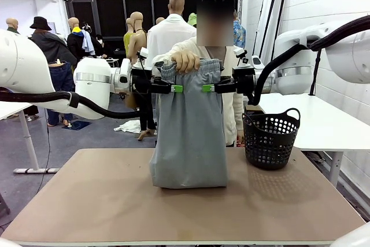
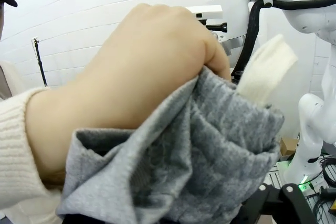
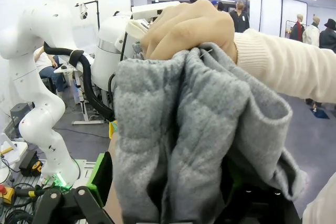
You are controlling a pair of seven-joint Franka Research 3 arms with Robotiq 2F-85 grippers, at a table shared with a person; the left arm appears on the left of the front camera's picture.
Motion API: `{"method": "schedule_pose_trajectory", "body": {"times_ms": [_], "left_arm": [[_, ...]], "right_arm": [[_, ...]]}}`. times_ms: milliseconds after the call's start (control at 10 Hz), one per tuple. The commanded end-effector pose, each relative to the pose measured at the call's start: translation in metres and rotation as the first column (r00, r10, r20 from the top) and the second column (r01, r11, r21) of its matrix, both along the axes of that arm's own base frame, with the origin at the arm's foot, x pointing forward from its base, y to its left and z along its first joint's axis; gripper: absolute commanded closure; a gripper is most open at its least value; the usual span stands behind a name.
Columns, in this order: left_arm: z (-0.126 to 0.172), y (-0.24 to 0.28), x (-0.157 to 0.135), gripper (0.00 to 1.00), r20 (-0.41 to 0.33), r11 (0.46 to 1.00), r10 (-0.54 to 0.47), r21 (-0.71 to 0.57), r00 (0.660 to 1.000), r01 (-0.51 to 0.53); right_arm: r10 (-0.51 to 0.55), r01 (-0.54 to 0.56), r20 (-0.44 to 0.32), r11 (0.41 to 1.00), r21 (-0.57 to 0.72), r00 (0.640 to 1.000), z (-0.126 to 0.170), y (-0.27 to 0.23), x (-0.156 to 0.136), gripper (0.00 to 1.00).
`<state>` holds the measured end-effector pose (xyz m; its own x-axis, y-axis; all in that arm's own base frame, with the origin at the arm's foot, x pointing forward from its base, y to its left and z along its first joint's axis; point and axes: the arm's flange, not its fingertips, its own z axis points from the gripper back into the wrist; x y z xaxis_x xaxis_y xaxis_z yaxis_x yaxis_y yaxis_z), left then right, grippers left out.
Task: Fold the training pants.
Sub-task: Release the ends of the Training pants and then grab the overlapped ends.
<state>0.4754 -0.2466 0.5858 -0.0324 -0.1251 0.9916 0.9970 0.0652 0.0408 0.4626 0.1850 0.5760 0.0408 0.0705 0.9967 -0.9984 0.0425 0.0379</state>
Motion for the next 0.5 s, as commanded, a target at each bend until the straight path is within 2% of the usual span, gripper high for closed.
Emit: {"method": "schedule_pose_trajectory", "body": {"times_ms": [0,400], "left_arm": [[-0.002,0.011,-0.009,0.0,-0.036,0.999,0.034,-0.018,0.999,-0.034],[-0.015,0.029,-0.021,0.0,-0.075,0.996,0.081,-0.017,0.994,-0.082]], "right_arm": [[-0.016,0.016,-0.029,0.999,-0.031,0.999,0.001,-0.009,-0.005,0.0],[-0.068,0.067,-0.043,0.997,-0.038,0.997,0.0,-0.031,-0.011,0.0]]}}
